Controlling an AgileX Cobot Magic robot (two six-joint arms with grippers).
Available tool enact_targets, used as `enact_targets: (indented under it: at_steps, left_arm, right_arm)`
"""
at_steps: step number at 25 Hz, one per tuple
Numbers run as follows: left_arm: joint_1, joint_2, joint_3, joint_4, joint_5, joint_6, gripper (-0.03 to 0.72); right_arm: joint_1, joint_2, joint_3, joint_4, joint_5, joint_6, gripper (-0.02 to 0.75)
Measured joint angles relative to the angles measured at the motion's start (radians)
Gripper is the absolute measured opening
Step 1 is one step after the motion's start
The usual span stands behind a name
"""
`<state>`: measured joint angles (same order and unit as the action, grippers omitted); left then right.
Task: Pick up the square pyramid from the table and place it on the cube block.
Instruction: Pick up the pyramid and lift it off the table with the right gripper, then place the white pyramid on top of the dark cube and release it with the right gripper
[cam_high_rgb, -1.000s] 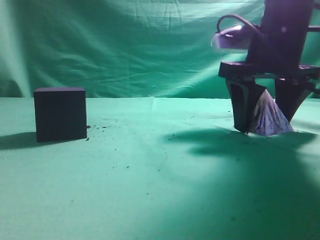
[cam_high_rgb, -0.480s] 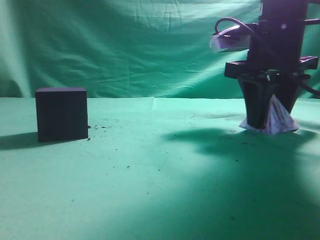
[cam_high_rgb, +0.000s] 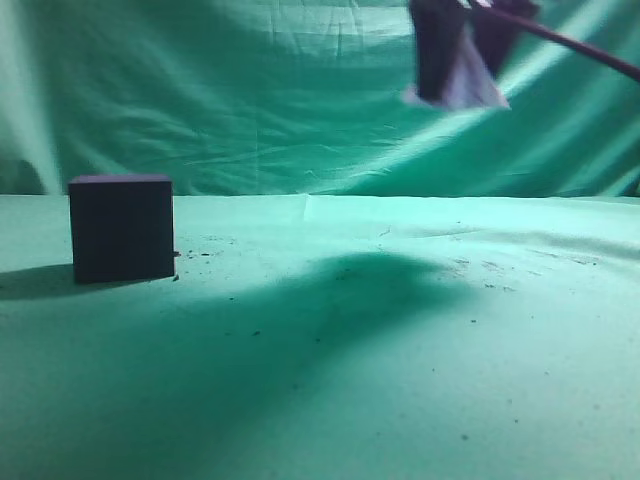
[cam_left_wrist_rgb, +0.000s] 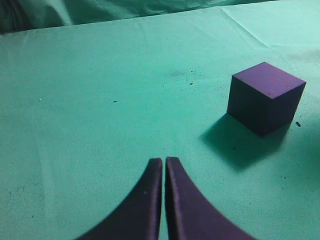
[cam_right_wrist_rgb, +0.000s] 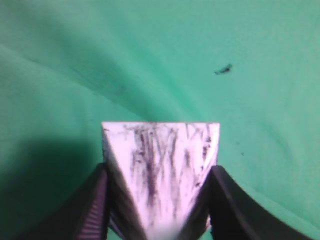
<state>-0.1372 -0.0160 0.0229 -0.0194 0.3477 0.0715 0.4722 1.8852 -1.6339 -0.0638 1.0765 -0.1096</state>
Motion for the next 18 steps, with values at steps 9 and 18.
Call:
enact_targets:
  at_steps: [9, 18]
  left_arm:
    - [0.000, 0.000, 0.000, 0.000, 0.000, 0.000, 0.000]
    - [0.000, 0.000, 0.000, 0.000, 0.000, 0.000, 0.000]
  right_arm:
    - [0.336, 0.044, -0.184, 0.086, -0.051, 0.002, 0.361]
    - [0.425, 0.233, -0.238, 0.084, -0.101, 0.002, 0.361]
